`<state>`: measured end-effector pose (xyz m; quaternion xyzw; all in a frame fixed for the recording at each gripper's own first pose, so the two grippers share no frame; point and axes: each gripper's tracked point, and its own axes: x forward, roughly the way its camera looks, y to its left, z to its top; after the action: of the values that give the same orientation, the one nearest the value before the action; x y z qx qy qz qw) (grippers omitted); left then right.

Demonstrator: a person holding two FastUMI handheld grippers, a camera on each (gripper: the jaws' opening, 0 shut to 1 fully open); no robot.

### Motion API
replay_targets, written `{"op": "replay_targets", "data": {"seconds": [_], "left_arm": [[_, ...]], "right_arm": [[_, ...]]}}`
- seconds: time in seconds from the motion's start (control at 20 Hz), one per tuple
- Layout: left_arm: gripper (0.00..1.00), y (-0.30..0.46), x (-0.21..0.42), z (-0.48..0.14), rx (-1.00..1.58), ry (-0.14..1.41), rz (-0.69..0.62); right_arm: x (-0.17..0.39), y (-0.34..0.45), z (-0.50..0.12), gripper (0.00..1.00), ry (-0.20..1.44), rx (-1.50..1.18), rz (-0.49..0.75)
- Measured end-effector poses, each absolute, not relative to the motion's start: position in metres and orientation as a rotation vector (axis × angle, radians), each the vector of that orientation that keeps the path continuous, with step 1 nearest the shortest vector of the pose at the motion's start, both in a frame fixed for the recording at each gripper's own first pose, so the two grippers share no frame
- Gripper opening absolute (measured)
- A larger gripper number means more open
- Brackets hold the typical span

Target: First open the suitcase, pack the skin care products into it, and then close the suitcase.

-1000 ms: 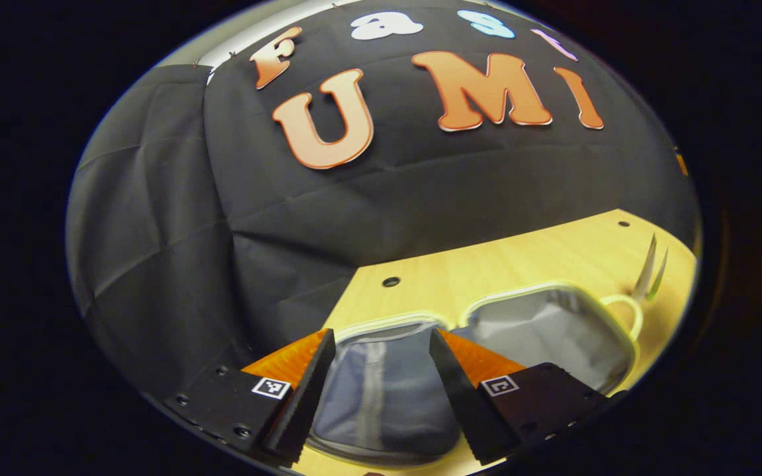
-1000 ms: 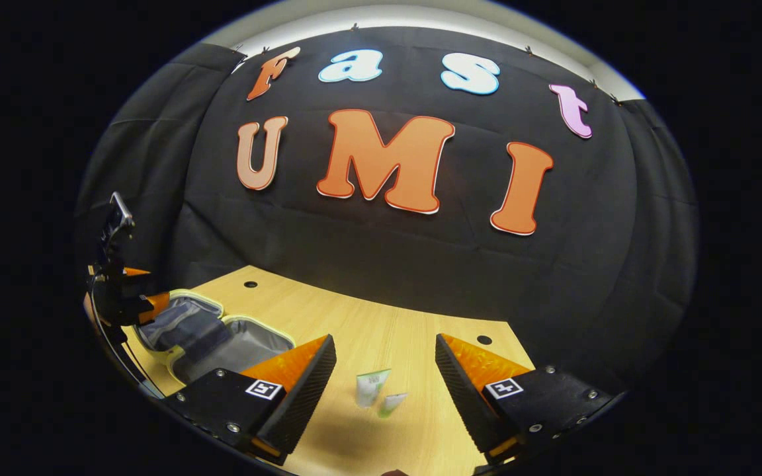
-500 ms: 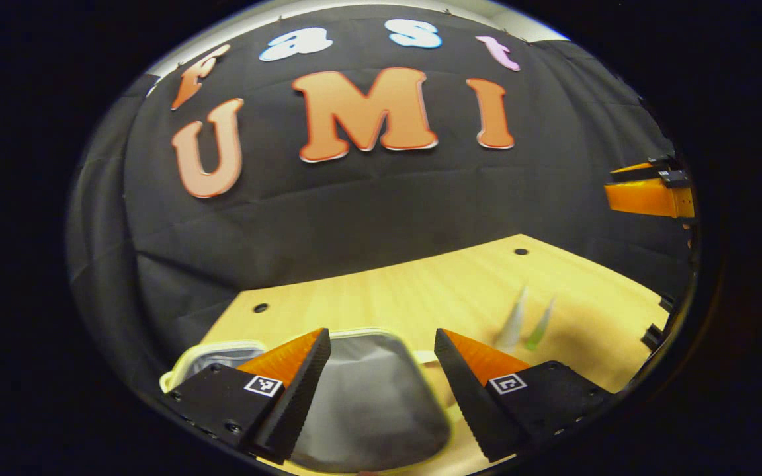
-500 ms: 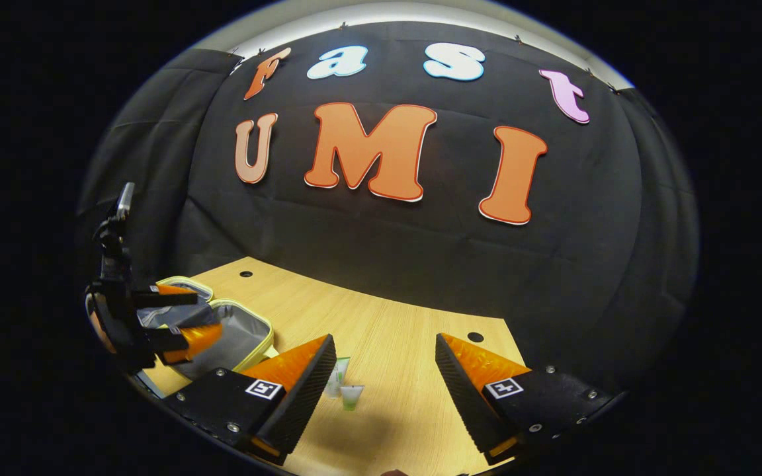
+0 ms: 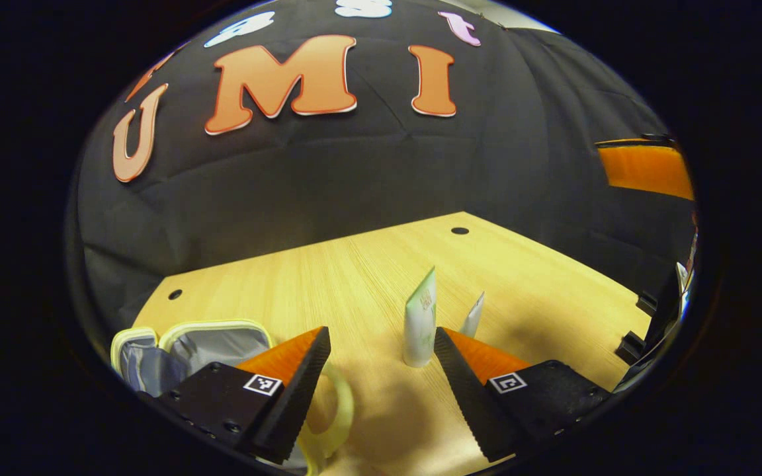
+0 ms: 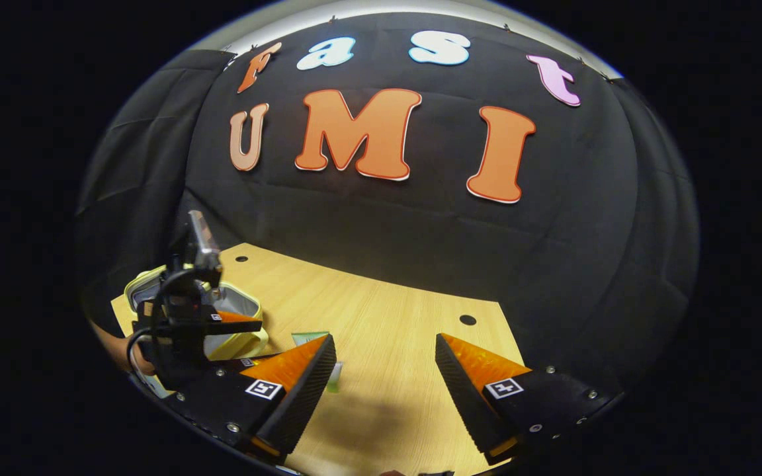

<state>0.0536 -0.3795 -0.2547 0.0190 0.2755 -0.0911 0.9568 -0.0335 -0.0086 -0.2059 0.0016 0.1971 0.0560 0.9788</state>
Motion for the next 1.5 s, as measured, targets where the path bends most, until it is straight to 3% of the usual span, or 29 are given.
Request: {"op": "replay_targets", "data": {"seconds": [0.25, 0.45, 0.6, 0.7, 0.75, 0.9, 0.95, 1.05, 1.35, 1.5], "left_arm": [[0.98, -0.396, 0.064, -0.292, 0.03, 0.653, -0.2], [0.89, -0.409, 0.078, -0.318, -0.017, 0.702, -0.229], [0.77, -0.418, 0.088, -0.329, -0.039, 0.717, -0.264], [0.63, -0.419, 0.093, -0.325, -0.037, 0.704, -0.268], [0.47, -0.42, 0.099, -0.332, -0.03, 0.707, -0.27], [0.46, -0.416, 0.099, -0.319, -0.039, 0.691, -0.252], [0.4, -0.411, 0.102, -0.309, -0.035, 0.677, -0.236], [0.39, -0.403, 0.104, -0.295, -0.054, 0.659, -0.216], [0.4, -0.366, 0.087, -0.236, -0.075, 0.614, -0.126], [0.4, -0.335, 0.066, -0.216, -0.053, 0.615, -0.052]], "right_arm": [[-0.037, -0.015, -0.219, 0.96, 0.423, 0.019, 0.108], [-0.04, -0.009, -0.239, 0.96, 0.467, 0.04, 0.129], [-0.041, -0.001, -0.26, 0.96, 0.511, 0.051, 0.158], [-0.04, 0.006, -0.275, 0.96, 0.541, 0.052, 0.177], [-0.038, 0.009, -0.284, 0.96, 0.562, 0.059, 0.191], [-0.032, 0.024, -0.308, 0.96, 0.615, 0.074, 0.229], [-0.031, 0.027, -0.316, 0.96, 0.628, 0.074, 0.246], [-0.023, 0.035, -0.327, 0.96, 0.643, 0.067, 0.272], [-0.016, 0.064, -0.369, 0.96, 0.695, 0.046, 0.385], [-0.011, 0.082, -0.384, 0.92, 0.72, 0.044, 0.432]]}}
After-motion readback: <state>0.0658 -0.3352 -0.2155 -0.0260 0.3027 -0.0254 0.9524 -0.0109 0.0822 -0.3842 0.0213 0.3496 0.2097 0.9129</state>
